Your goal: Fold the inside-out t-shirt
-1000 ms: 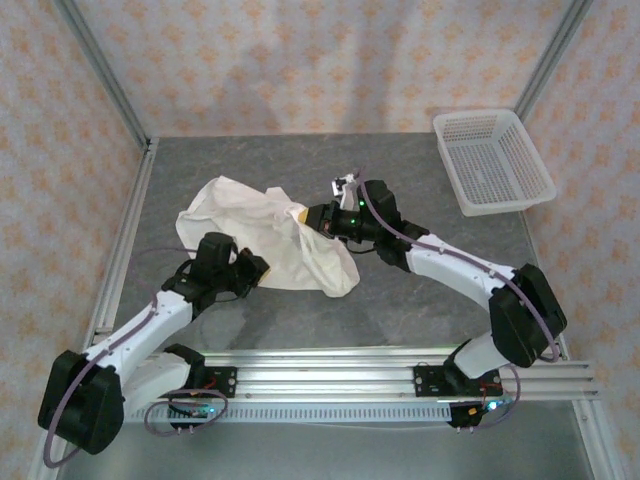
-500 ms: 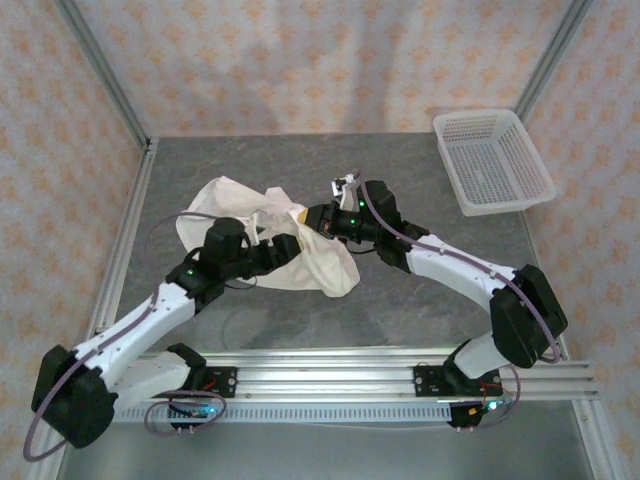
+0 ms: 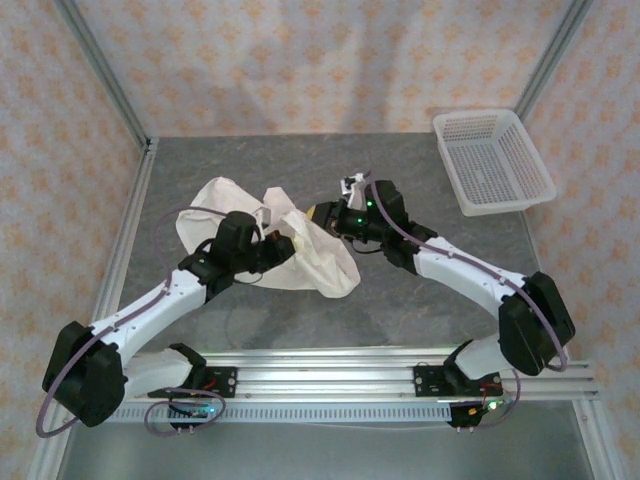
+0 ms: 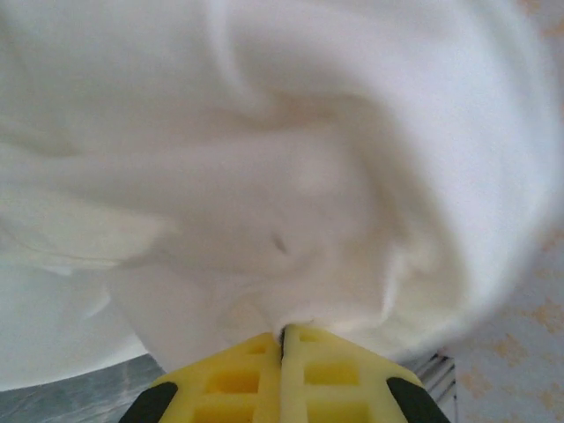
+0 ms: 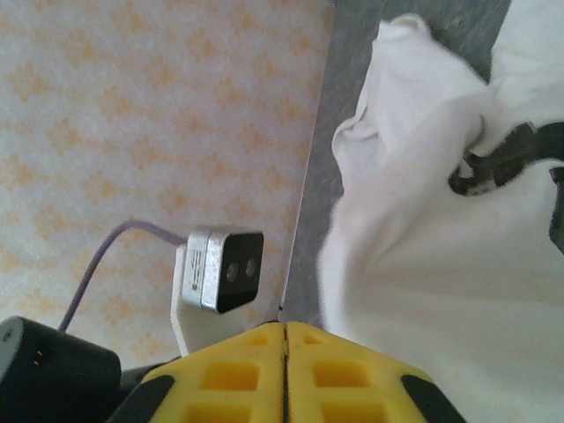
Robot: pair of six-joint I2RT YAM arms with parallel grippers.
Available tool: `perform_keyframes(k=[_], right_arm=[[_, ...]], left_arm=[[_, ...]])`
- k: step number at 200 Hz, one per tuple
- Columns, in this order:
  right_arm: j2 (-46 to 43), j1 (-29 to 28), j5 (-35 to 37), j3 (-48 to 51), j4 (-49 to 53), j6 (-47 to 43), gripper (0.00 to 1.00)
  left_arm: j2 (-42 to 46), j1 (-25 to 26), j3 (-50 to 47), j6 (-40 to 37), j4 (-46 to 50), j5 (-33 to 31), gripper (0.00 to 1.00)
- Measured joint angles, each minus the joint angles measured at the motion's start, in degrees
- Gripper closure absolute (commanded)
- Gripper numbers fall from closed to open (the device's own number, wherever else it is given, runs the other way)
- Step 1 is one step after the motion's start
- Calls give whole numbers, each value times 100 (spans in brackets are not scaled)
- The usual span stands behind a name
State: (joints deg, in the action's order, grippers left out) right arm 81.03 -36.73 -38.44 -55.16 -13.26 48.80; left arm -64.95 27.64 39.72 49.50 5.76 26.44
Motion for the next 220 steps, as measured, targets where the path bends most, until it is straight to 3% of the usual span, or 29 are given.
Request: perform_keyframes(k=[46, 61, 85, 93, 108, 125, 152, 168, 180, 183, 184, 185, 186, 187, 188, 191, 196, 220], right_arm=[[-116, 317, -37, 466, -118, 24, 98], [-105, 262, -50, 444, 98, -203, 64], [203, -111, 459, -203, 1370, -1320, 46], [472, -302, 570, -557, 1834, -1665, 32], [968, -586, 684, -1091, 2409, -2118, 17], [1510, -839, 743, -1537, 2754, -2420, 16], [2212, -1054, 763, -2063, 3071, -2603, 21], [2605, -1058, 756, -2420, 3241, -2664, 32], [2824, -1058, 756, -2597, 3261, -2662, 48], [2859, -1054, 758, -2623, 3263, -2653, 56], [2868, -1051, 758, -2625, 3261, -2664, 63], [2881, -1051, 758, -2629, 3261, -2682, 63], [2892, -1051, 756, -2634, 3261, -2680, 71], [2892, -1051, 756, -2634, 3261, -2680, 71], [2909, -1049, 758, -2640, 3263, -2636, 78], [2918, -1049, 761, -2643, 3268, -2667, 88], [2931, -1047, 761, -2643, 3276, -2638, 100], [2938, -1005, 734, -2643, 3281, -2527, 100]], left_arm=[[693, -66, -737, 142, 433, -339, 100], [758, -68, -898, 155, 570, -358, 100], [765, -68, -907, 146, 828, -492, 100], [778, -68, -907, 146, 914, -553, 100], [811, -68, -909, 146, 1036, -625, 100], [833, -68, -922, 157, 1056, -640, 100], [861, -68, -957, 162, 1078, -640, 100], [922, -68, -957, 162, 1086, -671, 100], [981, -68, -957, 160, 1102, -721, 100], [990, -68, -957, 160, 1108, -728, 100], [997, -68, -957, 160, 1113, -732, 100], [997, -68, -957, 160, 1113, -732, 100], [1001, -68, -957, 160, 1115, -741, 100], [1003, -68, -957, 160, 1117, -741, 100], [1005, -68, -957, 160, 1121, -741, 100], [1008, -68, -957, 160, 1123, -743, 100], [1014, -68, -957, 160, 1132, -745, 100], [1021, -68, -957, 168, 1239, -844, 100]])
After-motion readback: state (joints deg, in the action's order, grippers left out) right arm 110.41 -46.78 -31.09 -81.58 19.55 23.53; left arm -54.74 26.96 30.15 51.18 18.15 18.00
